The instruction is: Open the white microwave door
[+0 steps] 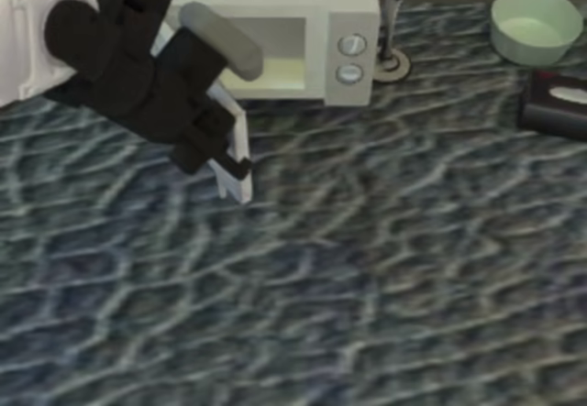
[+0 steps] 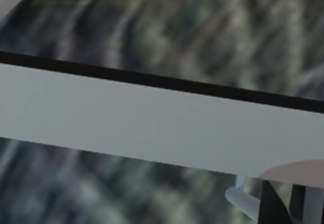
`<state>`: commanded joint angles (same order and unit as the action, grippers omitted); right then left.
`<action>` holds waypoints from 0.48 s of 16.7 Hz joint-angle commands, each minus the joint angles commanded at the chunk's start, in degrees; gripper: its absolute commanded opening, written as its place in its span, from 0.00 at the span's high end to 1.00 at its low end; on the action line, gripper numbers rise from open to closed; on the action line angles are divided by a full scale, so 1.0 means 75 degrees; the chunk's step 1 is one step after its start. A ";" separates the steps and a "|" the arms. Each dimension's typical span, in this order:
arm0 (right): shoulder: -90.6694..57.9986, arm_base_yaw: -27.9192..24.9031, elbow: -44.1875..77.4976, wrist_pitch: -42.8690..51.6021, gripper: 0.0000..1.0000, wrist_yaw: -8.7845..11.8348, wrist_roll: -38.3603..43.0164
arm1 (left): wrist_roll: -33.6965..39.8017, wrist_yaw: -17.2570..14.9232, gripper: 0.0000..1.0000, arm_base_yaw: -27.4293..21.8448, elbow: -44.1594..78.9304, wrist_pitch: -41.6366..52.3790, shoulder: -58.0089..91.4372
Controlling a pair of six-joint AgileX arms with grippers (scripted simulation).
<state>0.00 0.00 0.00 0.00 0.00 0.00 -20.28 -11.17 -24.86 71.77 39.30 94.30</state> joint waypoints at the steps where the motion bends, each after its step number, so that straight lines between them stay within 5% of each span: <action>1: 0.0000 0.0000 0.0000 0.0000 0.00 0.0000 0.0000 | -0.0199 -0.0110 1.00 0.0085 -0.0051 0.0049 -0.0039; 8: 0.0000 0.0000 0.0000 0.0000 0.00 0.0000 0.0000 | -0.0539 -0.0308 1.00 0.0233 -0.0118 0.0107 -0.0135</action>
<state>0.00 0.00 0.00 0.00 0.00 0.00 -24.32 -13.48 -23.11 70.89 40.11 93.29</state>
